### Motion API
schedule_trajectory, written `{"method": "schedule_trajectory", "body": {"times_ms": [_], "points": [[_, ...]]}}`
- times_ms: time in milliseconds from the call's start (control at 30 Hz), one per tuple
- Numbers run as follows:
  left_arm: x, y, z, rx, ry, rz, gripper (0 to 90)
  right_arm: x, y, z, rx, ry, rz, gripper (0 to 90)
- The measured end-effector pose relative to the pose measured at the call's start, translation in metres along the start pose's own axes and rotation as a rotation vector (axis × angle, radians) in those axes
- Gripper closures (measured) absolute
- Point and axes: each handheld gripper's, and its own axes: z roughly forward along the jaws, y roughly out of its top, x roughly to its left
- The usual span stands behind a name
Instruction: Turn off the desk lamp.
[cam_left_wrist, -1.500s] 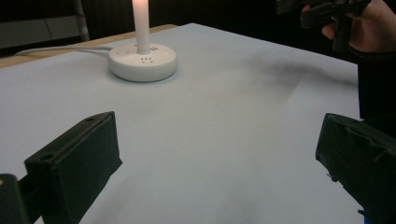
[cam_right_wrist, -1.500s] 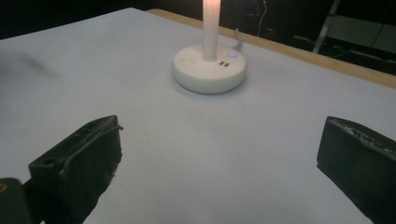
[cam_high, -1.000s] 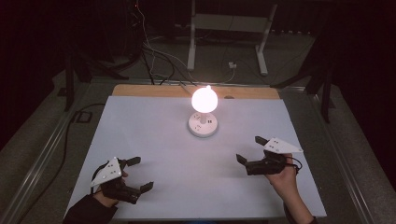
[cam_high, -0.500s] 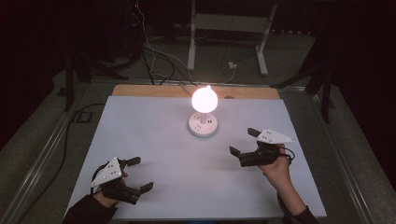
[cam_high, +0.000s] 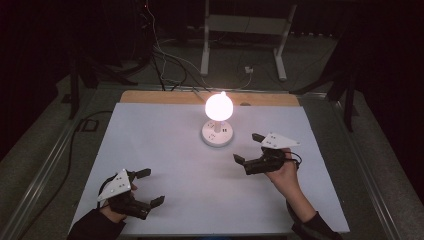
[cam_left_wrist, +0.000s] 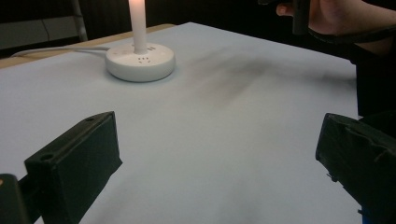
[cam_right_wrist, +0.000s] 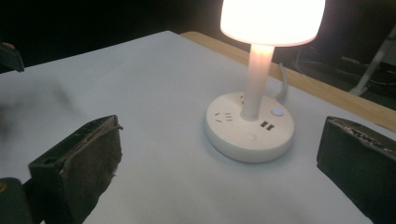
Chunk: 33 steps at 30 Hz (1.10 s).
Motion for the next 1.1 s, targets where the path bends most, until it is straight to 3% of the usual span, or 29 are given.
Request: {"method": "schedule_trajectory", "body": {"times_ms": [533, 1100], "points": [[0.000, 0.000, -0.001, -0.005, -0.005, -0.003, 0.4, 0.000, 0.002, 0.031, 0.010, 0.032, 0.003, 0.0], [0.000, 0.000, -0.001, -0.014, -0.010, -0.009, 0.4, -0.010, -0.001, 0.071, 0.028, 0.060, 0.057, 0.0]]}}
